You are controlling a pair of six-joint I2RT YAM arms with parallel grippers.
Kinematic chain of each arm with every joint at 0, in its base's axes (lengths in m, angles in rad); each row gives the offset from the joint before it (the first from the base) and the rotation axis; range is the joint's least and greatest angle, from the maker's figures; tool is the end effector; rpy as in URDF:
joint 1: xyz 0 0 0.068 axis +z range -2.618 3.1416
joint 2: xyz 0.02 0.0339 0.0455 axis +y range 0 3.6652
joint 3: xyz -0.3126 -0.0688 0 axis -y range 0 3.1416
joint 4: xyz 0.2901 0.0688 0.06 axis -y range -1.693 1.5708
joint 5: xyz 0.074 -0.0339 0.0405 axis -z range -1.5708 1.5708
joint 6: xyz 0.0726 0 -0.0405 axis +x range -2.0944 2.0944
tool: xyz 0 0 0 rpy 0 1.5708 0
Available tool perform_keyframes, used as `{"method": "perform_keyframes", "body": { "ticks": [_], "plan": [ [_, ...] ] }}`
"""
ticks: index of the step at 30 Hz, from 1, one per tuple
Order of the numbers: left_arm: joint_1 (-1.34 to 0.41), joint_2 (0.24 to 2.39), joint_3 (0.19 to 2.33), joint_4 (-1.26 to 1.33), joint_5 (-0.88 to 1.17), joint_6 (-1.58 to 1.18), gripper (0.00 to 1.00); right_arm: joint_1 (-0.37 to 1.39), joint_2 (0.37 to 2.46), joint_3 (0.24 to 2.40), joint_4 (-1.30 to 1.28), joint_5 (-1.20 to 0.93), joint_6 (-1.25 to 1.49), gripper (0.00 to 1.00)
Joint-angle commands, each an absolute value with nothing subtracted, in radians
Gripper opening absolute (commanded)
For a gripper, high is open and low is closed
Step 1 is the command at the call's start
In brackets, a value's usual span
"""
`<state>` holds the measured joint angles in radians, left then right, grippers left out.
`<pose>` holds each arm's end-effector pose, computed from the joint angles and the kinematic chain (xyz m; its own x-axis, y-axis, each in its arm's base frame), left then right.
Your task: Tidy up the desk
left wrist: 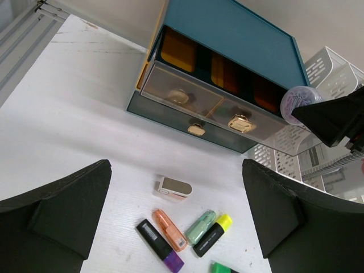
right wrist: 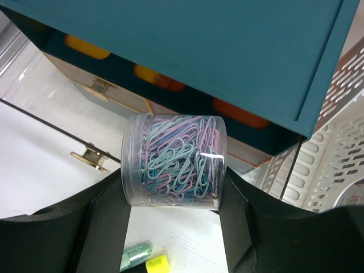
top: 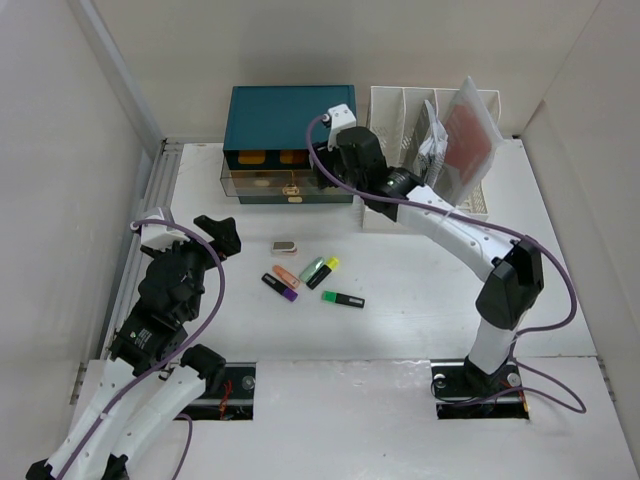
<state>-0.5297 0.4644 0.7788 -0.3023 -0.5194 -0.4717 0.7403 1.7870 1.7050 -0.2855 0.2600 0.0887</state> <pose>0.1346 -0.0370 0.4019 0.0046 -0.4598 -0.8880 0.0139 0.8880 -0.4597 0.3933 0.3340 0.4031 -0.3063 -0.1639 -0.9377 -0.4494 0.8933 -0.0093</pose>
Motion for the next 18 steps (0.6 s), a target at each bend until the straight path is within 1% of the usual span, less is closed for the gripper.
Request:
{"method": "perform_keyframes", "body": {
  "ticks": [1,2,3,5,6,7,10,12,13,15,18],
  "plan": [
    [-0.526,0.469,0.778,-0.255,-0.511,-0.459,1.00,0.732,1.801,1.764,-0.273,0.245,0.118,0.20],
    [-0.526,0.469,0.778,-0.255,-0.511,-0.459,1.00,0.732,1.801,1.764,-0.273,0.245,0.118,0.22],
    [-0.526,0.469,0.778,-0.255,-0.511,-0.459,1.00,0.732,1.801,1.764,-0.282,0.245,0.118,0.28],
    [-0.526,0.469,0.778,-0.255,-0.511,-0.459,1.00,0.723,1.810,1.773,-0.282,0.235,0.118,0.35],
    [-0.526,0.469,0.778,-0.255,-0.511,-0.459,1.00,0.723,1.810,1.773,-0.282,0.235,0.118,0.41],
    [-0.526,0.469,0.778,-0.255,-0.511,-0.459,1.00,0.723,1.810,1.773,-0.282,0.226,0.118,0.44],
    [-0.526,0.469,0.778,-0.255,-0.511,-0.459,1.00,0.723,1.810,1.773,-0.282,0.216,0.118,0.52],
    [-0.526,0.469,0.778,-0.255,-0.511,-0.459,1.00,0.713,1.810,1.773,-0.282,0.216,0.118,0.55],
    [-0.526,0.469,0.778,-0.255,-0.511,-0.459,1.00,0.713,1.810,1.773,-0.282,0.207,0.118,0.59],
    [-0.526,0.469,0.778,-0.255,-0.511,-0.459,1.00,0.713,1.810,1.782,-0.293,0.198,0.118,0.62],
    [-0.526,0.469,0.778,-0.255,-0.511,-0.459,1.00,0.713,1.810,1.782,-0.293,0.187,0.118,0.69]
  ]
}}
